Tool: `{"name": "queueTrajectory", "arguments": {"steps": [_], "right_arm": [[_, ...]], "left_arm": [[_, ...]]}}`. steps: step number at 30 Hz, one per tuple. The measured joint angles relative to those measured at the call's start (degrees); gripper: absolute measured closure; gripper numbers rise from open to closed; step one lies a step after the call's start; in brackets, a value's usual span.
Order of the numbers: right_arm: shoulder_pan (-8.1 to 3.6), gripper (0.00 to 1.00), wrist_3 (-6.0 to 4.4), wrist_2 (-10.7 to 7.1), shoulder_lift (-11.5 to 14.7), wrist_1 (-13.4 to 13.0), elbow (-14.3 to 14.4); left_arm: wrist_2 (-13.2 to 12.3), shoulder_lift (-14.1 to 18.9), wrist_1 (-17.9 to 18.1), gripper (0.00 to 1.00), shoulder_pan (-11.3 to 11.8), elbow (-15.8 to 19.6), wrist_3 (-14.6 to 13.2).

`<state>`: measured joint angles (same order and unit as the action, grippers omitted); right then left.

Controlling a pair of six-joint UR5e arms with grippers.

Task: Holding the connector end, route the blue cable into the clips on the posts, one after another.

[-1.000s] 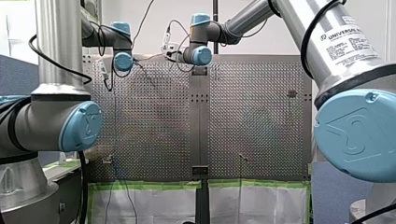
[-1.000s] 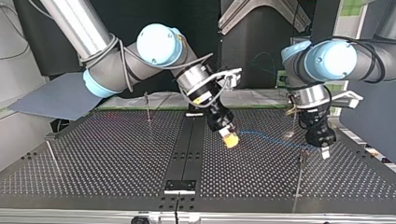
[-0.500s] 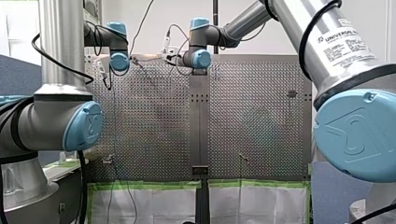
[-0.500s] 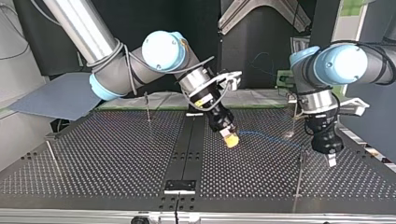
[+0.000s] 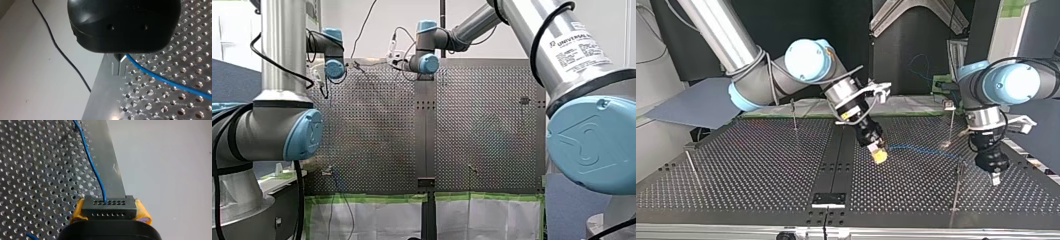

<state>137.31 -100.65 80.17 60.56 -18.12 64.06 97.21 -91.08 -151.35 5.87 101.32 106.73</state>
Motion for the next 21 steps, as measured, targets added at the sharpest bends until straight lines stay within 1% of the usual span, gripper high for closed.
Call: {"name": "queueTrajectory", "arguments": {"steps": [5,7,17,21], "right_arm": [[-0.67,1.00,0.06,-0.08,-0.11,-0.10,-0.11],[-1.00,1.00,0.08,-0.13,-0.16,-0.14,-0.15],[-2.33,1.00,0.09,-0.05,-0.28,-0.23,-0.20],[-2.98,1.00,0.15,0.08,-0.35,-0.30,-0.20]], "left_arm": [[-2.26,-0.75,0.30,1.00,0.11,-0.70,0.57],[-2.73,-1.17,0.31,1.00,0.15,-0.97,0.70],[-3.30,-4.01,-0.02,1.00,1.17,-2.37,1.51],[-3.77,-4.51,-0.12,1.00,1.31,-2.78,1.59]]}}
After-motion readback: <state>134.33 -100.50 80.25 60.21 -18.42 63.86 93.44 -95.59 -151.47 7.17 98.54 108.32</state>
